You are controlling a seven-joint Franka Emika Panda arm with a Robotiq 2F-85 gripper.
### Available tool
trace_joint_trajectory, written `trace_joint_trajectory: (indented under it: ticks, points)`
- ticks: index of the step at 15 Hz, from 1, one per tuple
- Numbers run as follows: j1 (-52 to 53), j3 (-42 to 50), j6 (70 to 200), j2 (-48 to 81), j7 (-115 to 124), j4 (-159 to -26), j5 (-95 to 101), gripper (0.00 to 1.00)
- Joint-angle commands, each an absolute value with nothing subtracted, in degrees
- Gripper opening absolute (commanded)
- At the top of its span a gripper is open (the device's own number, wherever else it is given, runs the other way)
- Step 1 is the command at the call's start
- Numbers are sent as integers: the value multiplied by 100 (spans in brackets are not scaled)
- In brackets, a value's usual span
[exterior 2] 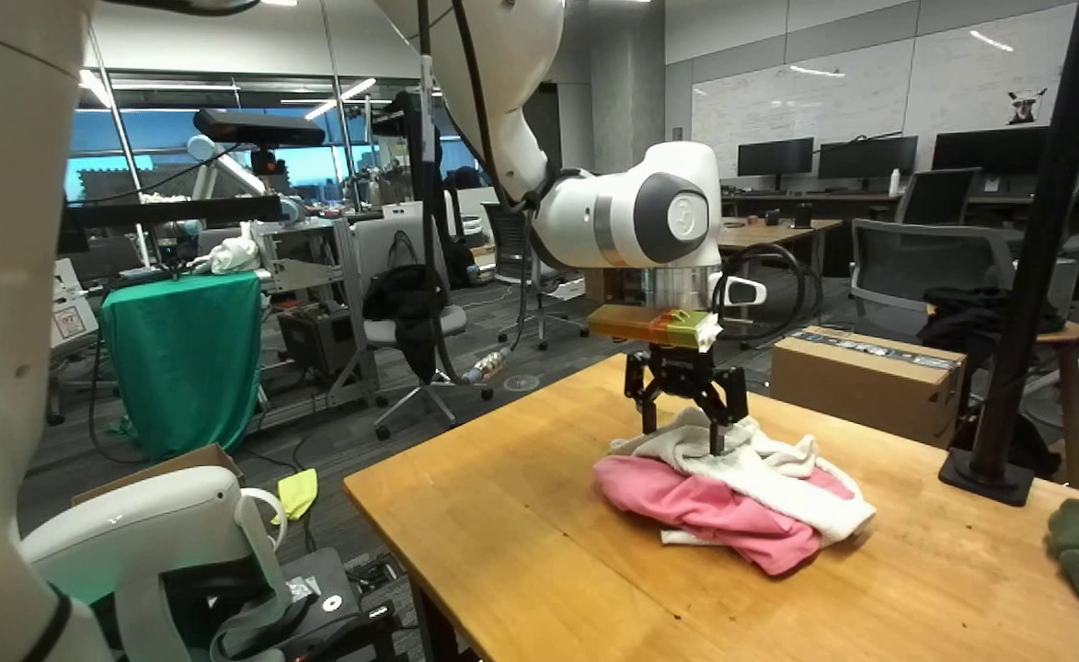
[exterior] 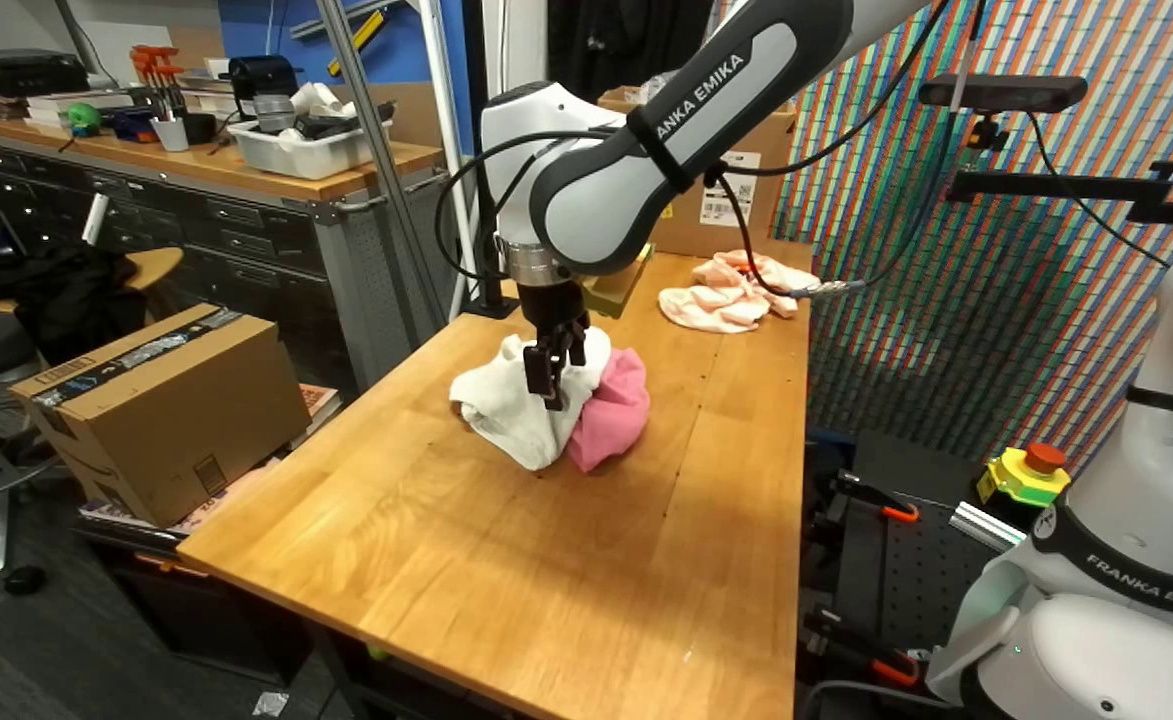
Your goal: Separate the objects on the table
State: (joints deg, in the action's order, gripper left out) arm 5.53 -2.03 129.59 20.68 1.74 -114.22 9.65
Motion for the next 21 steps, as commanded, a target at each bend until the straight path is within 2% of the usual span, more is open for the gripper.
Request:
trace_joint_trajectory:
  ticks: [1,6,7,9,12,15,17,19,21]
  points:
    - [573,-203,13362,1886,311,-11740,970,100]
    - [580,-187,13648,1901,375,-11862,975,100]
    - [578,-186,13664,1902,377,-11872,971,77]
    - [569,-189,13680,1891,374,-11885,949,68]
    - [570,-188,13711,1877,391,-11898,947,42]
    - [585,-189,13692,1820,410,-11905,963,19]
    - [615,-175,13623,1730,459,-11908,1018,13]
    - [657,-151,13547,1576,542,-11925,1110,11]
    - [692,-135,13494,1342,648,-11962,1235,14]
